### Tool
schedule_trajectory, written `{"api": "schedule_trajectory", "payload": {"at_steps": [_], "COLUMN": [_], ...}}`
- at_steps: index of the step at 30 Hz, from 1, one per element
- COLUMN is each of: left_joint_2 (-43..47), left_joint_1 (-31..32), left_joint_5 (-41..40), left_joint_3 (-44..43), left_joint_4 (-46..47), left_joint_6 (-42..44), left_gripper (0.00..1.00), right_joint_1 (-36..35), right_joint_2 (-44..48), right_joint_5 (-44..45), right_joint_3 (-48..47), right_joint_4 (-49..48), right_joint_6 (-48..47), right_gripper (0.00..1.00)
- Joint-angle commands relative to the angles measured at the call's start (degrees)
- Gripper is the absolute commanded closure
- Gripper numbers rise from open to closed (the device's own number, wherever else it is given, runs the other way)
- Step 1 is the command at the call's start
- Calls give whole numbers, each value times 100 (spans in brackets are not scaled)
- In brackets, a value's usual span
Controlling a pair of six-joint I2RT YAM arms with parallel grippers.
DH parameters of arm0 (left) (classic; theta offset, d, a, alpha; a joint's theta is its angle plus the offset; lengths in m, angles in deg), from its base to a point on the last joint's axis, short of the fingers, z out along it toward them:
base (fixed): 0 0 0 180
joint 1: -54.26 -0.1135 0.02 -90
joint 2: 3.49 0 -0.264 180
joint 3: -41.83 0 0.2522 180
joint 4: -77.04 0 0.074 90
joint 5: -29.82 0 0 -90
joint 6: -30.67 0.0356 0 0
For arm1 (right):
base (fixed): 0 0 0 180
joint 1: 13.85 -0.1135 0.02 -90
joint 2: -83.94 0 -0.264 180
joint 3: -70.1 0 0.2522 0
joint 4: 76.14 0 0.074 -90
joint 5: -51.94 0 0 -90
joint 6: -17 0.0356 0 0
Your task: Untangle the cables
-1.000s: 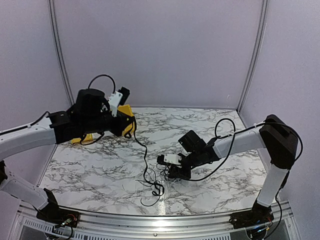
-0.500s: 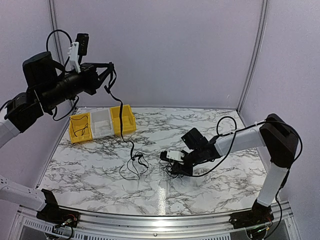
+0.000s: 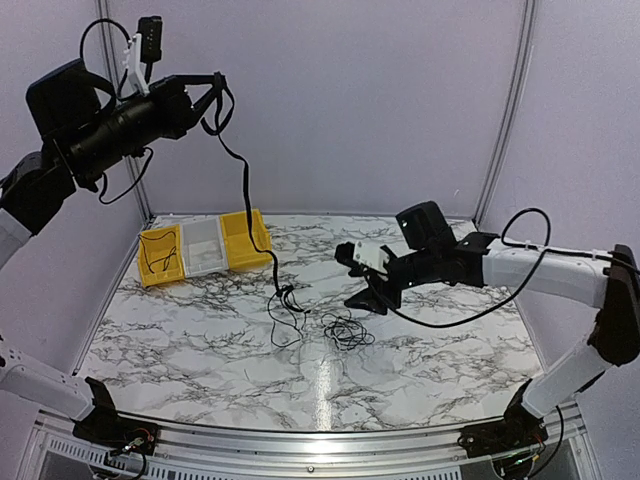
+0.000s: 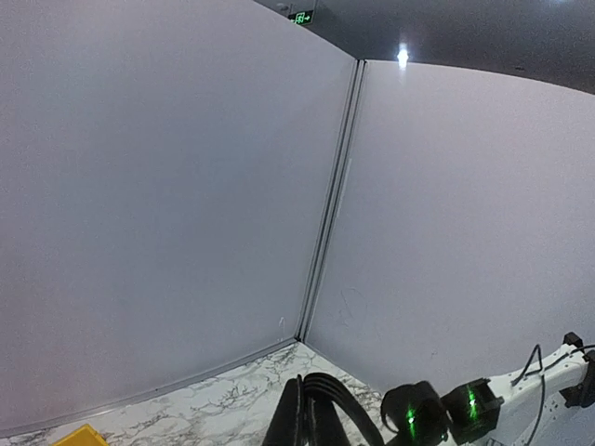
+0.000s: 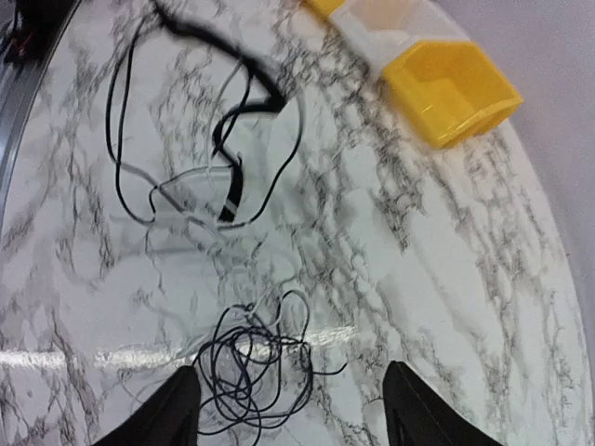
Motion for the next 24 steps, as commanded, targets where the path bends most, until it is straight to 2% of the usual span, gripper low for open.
{"api": "schedule_trajectory", "payload": {"at_steps": [1,8,20,24], "left_joint_2": [-266,-532,-642,-729], "left_joint_1": [72,232,434,483], "left_joint_5": [153,10,-409,-390], "left_joint_3": [-55,-141,-542,-887], "left_joint_4": [-177,-156,-113,-133], "left_joint_6": [-225,-253,-408,-486], "left_gripper": [100,100,100,100], "right_joint_1": [-124,-634,-817,-827], "right_joint_2": [397,-356,-1943,-2647], "right_joint_5": [-739,-650,-1641,-2104], "right_joint_3": [-512,-787,-1178,-1280], "right_joint_4": [133,-361,-2075,-2652], "right_joint_6": [69,262,1287,1771], "right_gripper": [24,23,18,24]}}
